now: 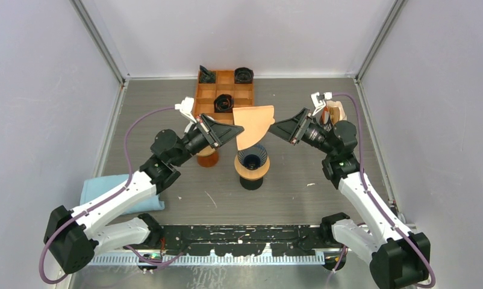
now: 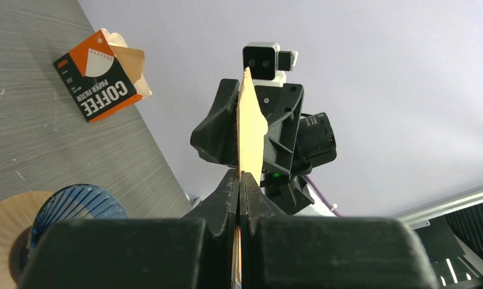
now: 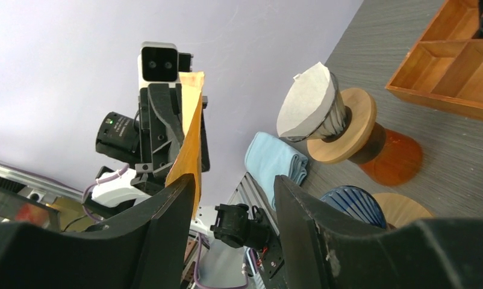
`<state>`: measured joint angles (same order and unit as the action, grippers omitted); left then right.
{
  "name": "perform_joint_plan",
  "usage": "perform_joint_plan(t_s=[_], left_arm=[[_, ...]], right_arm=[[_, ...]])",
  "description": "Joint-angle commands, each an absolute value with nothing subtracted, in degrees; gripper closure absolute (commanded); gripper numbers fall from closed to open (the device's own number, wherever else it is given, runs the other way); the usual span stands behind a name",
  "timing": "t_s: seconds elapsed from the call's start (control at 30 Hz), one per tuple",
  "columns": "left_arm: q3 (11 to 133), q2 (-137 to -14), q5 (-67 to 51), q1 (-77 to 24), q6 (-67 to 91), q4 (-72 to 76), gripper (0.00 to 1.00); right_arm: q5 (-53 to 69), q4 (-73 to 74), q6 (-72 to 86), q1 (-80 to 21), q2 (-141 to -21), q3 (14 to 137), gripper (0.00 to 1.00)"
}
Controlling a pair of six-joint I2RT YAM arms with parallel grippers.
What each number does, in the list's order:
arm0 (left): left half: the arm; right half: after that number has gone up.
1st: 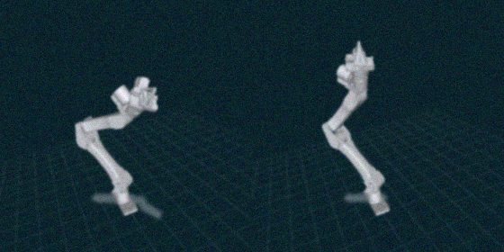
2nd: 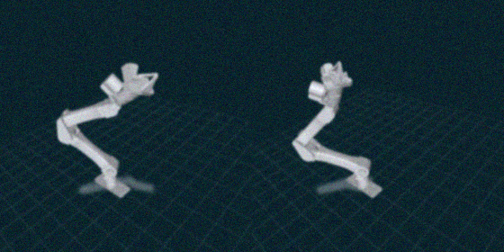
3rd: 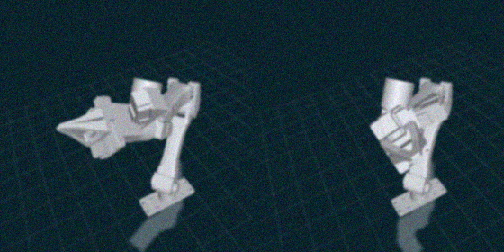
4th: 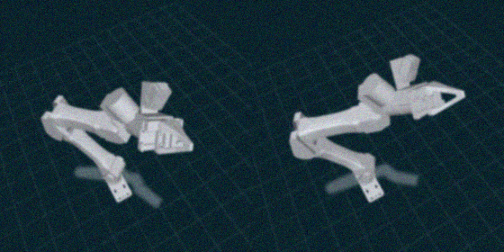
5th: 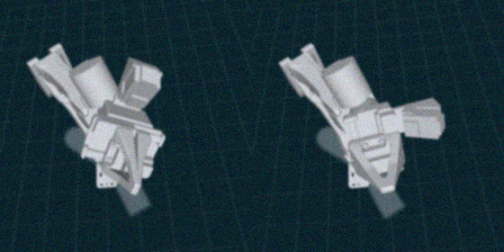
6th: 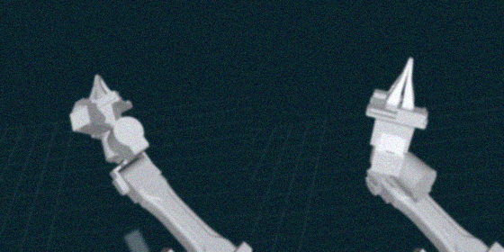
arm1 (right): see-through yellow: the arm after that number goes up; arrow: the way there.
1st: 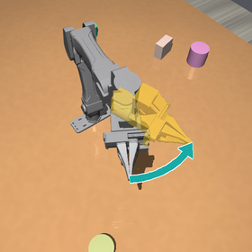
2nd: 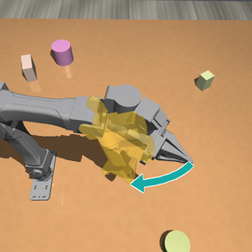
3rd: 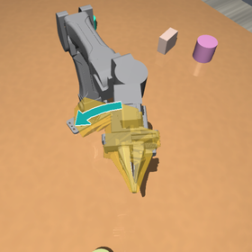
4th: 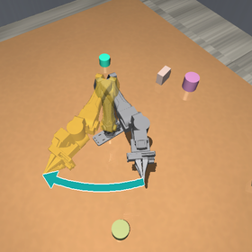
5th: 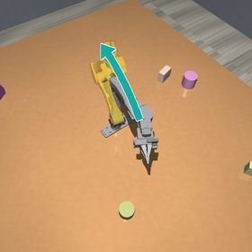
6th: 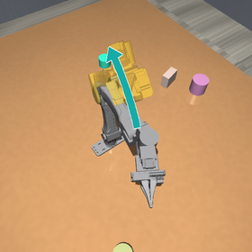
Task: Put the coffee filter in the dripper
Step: Pass from the left arm to the right
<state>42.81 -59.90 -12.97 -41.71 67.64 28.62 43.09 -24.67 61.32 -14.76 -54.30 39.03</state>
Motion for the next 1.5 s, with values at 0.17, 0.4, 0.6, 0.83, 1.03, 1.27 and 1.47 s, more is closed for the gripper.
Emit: perform_joint_plan(t_s=[0.17,0.4,0.6,0.83,1.03,1.27,1.47], left_arm=[[41.5,-60.6,-8.2,-43.7,69.0,37.8,1.00],[39.7,-61.1,-5.3,-45.6,69.4,41.9,1.00],[38.4,-62.0,-4.0,-46.5,70.2,45.3,1.00],[36.6,-62.1,-2.1,-47.4,70.9,48.7,1.00],[34.7,-60.6,-0.7,-47.5,70.7,48.7,0.90],[33.3,-57.5,1.1,-47.5,69.2,44.3,0.61],[34.7,-52.1,3.4,-47.5,64.5,33.0,0.32]], right_arm=[[40.4,-34.4,64.0,-18.5,-52.4,38.1,0.48],[37.3,-35.6,63.9,-21.2,-53.3,37.8,0.55],[35.9,-37.4,64.0,-23.5,-54.5,37.6,0.61],[34.7,-37.2,63.0,-24.4,-54.6,37.3,0.76],[33.8,-32.4,59.8,-24.4,-53.7,38.5,0.92],[31.4,-22.4,54.2,-24.4,-51.6,42.2,0.99],[27.0,-6.2,46.2,-24.5,-50.2,48.3,0.99]])
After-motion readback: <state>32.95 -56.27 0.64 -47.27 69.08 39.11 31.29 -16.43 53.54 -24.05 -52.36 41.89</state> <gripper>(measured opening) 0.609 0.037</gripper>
